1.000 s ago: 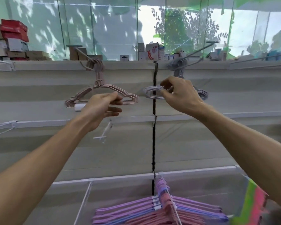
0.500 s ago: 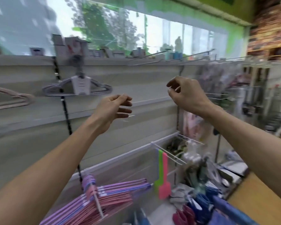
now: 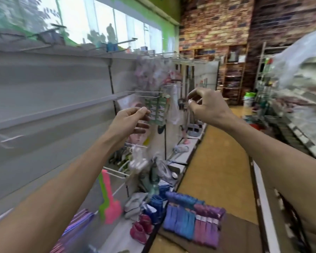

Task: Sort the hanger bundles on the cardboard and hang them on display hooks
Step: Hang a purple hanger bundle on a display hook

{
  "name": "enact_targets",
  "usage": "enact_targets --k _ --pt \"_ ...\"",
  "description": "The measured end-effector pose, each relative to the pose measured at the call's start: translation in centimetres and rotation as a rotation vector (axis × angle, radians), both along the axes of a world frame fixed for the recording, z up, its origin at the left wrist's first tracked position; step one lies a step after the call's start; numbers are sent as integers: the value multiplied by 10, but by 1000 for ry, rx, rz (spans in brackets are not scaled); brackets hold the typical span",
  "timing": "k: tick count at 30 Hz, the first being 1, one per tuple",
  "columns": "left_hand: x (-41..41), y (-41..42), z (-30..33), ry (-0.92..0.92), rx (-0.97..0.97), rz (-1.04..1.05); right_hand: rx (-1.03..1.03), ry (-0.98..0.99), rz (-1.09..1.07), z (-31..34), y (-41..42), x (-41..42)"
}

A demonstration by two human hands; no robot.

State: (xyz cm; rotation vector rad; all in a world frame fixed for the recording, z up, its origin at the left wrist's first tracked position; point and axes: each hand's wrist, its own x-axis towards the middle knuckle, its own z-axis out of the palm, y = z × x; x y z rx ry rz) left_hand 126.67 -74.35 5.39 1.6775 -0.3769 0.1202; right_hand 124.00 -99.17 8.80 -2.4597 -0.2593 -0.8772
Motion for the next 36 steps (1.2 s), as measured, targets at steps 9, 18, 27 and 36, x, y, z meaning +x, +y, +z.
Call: enact_targets --k 9,18,27,36 --pt "99 -90 -39 -65 75 -136 51 61 -213 -36 -81 48" --pt "170 -172 -100 -17 112 -341 115 116 -429 -107 -138 85" --pt "212 -254 -161 154 60 -462 250 251 -582 -174 -193 104" --pt "264 -331 -232 300 49 -421 314 405 -603 -254 -280 151"
